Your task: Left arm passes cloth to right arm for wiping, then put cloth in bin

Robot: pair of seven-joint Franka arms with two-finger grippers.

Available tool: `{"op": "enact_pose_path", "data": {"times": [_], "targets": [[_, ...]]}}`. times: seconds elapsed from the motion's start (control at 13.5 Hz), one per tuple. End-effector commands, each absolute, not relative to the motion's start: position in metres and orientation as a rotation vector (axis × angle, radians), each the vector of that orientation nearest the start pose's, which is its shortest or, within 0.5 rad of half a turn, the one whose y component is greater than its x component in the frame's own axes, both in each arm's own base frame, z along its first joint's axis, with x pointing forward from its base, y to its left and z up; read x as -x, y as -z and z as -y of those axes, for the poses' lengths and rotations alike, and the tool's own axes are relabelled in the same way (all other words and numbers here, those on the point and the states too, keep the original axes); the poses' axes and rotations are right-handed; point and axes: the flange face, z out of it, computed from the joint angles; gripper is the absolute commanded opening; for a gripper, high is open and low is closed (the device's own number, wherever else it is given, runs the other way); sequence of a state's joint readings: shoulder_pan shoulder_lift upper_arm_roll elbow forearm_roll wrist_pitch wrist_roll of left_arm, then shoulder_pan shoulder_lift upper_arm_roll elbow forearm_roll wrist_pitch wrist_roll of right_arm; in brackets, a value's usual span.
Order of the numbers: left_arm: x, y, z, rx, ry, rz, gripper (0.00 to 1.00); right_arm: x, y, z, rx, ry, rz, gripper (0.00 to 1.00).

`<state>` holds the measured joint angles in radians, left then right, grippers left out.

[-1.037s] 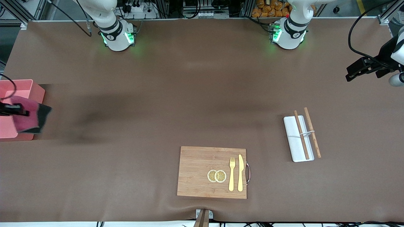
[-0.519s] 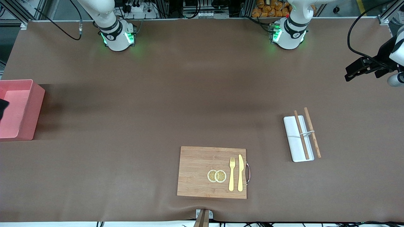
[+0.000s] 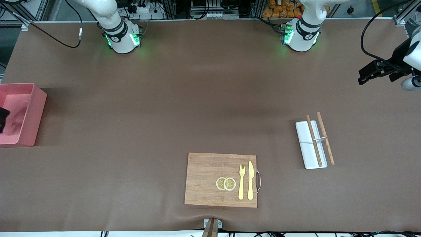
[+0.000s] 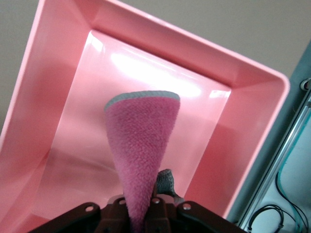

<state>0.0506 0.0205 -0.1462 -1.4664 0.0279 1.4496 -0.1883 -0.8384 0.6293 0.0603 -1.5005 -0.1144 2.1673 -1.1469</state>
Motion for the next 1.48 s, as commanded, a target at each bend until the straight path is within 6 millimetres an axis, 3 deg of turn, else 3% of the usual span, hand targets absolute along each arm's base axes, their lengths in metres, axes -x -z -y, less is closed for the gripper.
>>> {"op": "enact_pose_path", "data": {"times": [0.0, 0.3, 0.44, 0.52, 0.89, 1.11, 1.41], "targets": [[-0.539, -0.654, 0.053, 3.120, -0.059, 0.146, 1.00, -0.505, -0.307, 0.512, 3.120, -0.003, 0.668, 1.00], [-0.540, -0.653, 0.052, 3.118, -0.063, 0.146, 1.00, -0.512, -0.316, 0.502, 3.107, 0.002, 0.657, 1.00], [-0.540, -0.654, 0.052, 3.118, -0.061, 0.146, 1.00, -0.516, -0.334, 0.489, 3.096, -0.020, 0.588, 1.00], [-0.540, -0.653, 0.051, 3.118, -0.063, 0.146, 1.00, -0.524, -0.349, 0.472, 3.096, -0.048, 0.517, 1.00], [-0.540, -0.654, 0.047, 3.119, -0.064, 0.141, 1.00, -0.568, -0.445, 0.352, 3.110, -0.161, 0.369, 1.00], [-0.540, -0.654, 0.047, 3.119, -0.061, 0.141, 1.00, -0.590, -0.488, 0.249, 3.119, -0.257, 0.226, 1.00], [-0.539, -0.656, 0.043, 3.119, -0.057, 0.151, 1.00, -0.601, -0.531, 0.110, 3.148, -0.314, 0.026, 1.00]]}}
